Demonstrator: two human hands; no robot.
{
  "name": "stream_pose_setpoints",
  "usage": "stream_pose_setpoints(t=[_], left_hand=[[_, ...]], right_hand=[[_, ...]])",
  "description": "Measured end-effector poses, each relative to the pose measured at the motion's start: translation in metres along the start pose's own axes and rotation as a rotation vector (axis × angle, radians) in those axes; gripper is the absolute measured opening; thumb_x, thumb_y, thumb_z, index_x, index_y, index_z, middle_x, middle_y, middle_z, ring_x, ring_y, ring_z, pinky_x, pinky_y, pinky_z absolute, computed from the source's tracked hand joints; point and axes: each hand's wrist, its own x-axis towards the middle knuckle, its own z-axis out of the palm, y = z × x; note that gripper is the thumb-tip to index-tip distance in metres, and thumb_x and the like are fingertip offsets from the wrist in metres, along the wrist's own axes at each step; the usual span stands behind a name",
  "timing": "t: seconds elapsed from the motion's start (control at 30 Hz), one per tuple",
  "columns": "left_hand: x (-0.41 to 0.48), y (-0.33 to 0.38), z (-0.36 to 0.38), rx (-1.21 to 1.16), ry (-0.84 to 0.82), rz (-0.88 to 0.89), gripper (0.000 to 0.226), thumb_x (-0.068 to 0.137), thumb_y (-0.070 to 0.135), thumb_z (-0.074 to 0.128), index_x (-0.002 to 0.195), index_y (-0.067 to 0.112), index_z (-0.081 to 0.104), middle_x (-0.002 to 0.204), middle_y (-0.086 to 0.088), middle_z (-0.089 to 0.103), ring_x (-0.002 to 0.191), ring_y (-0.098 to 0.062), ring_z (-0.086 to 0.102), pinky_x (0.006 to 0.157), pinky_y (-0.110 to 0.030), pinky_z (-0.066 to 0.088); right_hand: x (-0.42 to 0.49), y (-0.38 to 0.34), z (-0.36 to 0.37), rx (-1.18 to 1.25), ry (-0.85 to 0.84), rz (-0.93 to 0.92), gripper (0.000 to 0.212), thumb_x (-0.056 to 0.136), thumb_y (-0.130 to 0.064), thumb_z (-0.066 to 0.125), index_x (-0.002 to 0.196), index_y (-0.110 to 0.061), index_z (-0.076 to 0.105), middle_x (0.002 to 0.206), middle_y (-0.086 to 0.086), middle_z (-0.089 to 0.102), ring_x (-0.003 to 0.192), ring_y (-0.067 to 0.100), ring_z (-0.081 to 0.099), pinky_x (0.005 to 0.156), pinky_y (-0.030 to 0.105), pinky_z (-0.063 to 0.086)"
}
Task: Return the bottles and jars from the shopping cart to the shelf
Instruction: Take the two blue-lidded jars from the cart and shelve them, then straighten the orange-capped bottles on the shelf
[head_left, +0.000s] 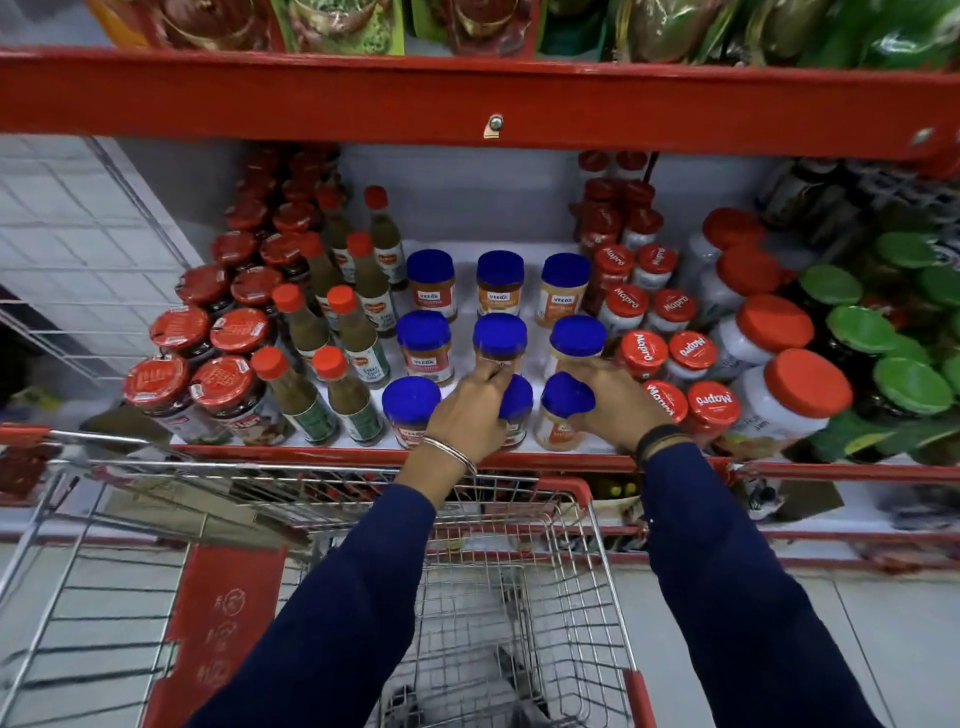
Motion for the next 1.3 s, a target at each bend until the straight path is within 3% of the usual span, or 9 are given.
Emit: stream_pose_setpoints(t=[0.2,0.33,0.5,0.6,0.73,0.87,1.07,1.2,1.3], left_hand=[[-0.032,-0.002,0.002,-0.116,0.166,0.007,0.059,0.083,0.005,0.058,0.137,0.012,0.036,0.146,-0.009,0.036,0.127,-0.029,0.044,0.096,-0.041,0.049],[-0.075,-0.019,-0.014,-0.207,0.371,0.066,0.038,0.087,0.018,0.054,0.125,0.013,0.049,0.131,-0.007,0.050,0.111,-0.024,0.055,0.086,-0.039,0.053],[-0.117,-0.074,-0.053,-0.338,0.624,0.055,0.024,0.088,0.016,0.055,0.111,0.011,0.056,0.110,-0.008,0.057,0.098,-0.016,0.056,0.080,-0.030,0.050],[-0.127,-0.104,-0.075,-0.498,0.755,-0.062,0.033,0.086,0.014,0.056,0.118,0.016,0.047,0.116,-0.006,0.050,0.106,-0.016,0.053,0.084,-0.032,0.050],[-0.117,-0.137,-0.087,-0.739,0.648,-0.217,0.065,0.086,0.010,0.062,0.139,0.015,0.025,0.144,-0.007,0.036,0.131,-0.017,0.039,0.104,-0.027,0.038],[-0.098,-0.164,-0.088,-0.781,0.403,-0.215,0.077,0.084,0.003,0.060,0.144,0.017,0.014,0.140,-0.004,0.042,0.129,-0.018,0.043,0.111,-0.043,0.036],[-0.086,-0.182,-0.089,-0.600,0.398,-0.187,0.047,0.084,0.003,0.060,0.127,0.011,0.044,0.117,-0.011,0.061,0.110,-0.027,0.058,0.099,-0.047,0.046],[-0.085,-0.181,-0.090,-0.549,0.448,-0.171,0.039,0.081,0.008,0.067,0.116,0.008,0.050,0.106,-0.014,0.066,0.099,-0.026,0.062,0.091,-0.041,0.050],[-0.086,-0.179,-0.092,-0.507,0.492,-0.182,0.039,0.078,0.013,0.071,0.112,0.008,0.053,0.099,-0.012,0.069,0.090,-0.023,0.063,0.082,-0.033,0.050]], right_hand=[[-0.019,-0.007,0.010,-0.032,0.114,0.056,0.069,0.076,-0.008,0.068,0.138,-0.015,0.039,0.142,0.010,0.040,0.124,0.030,0.047,0.102,0.042,0.043],[-0.039,-0.045,0.017,0.172,0.311,0.009,0.055,0.079,-0.012,0.067,0.130,-0.016,0.046,0.137,0.008,0.047,0.121,0.023,0.050,0.100,0.044,0.045],[-0.035,-0.126,0.056,0.518,0.276,-0.116,0.036,0.082,-0.018,0.067,0.116,-0.019,0.057,0.116,0.000,0.063,0.102,0.010,0.060,0.088,0.032,0.054],[-0.012,-0.164,0.082,0.544,0.267,-0.140,0.037,0.083,-0.021,0.067,0.118,-0.014,0.055,0.119,0.005,0.061,0.101,0.010,0.059,0.086,0.030,0.053],[0.025,-0.195,0.111,0.520,0.333,-0.079,0.048,0.079,-0.028,0.071,0.120,-0.011,0.051,0.122,0.010,0.056,0.108,0.020,0.056,0.091,0.041,0.051],[0.049,-0.206,0.127,0.447,0.377,-0.011,0.047,0.075,-0.028,0.075,0.113,-0.010,0.053,0.115,0.013,0.057,0.102,0.027,0.057,0.083,0.038,0.049],[0.061,-0.209,0.137,0.402,0.449,0.053,0.041,0.072,-0.031,0.077,0.101,-0.009,0.058,0.106,0.012,0.058,0.092,0.025,0.058,0.077,0.038,0.050],[0.064,-0.201,0.136,0.434,0.440,0.044,0.041,0.070,-0.029,0.079,0.103,-0.012,0.061,0.106,0.010,0.063,0.094,0.024,0.061,0.081,0.040,0.053],[0.066,-0.198,0.130,0.492,0.367,0.002,0.037,0.072,-0.019,0.078,0.104,-0.010,0.062,0.106,0.012,0.066,0.095,0.022,0.062,0.082,0.027,0.051]])
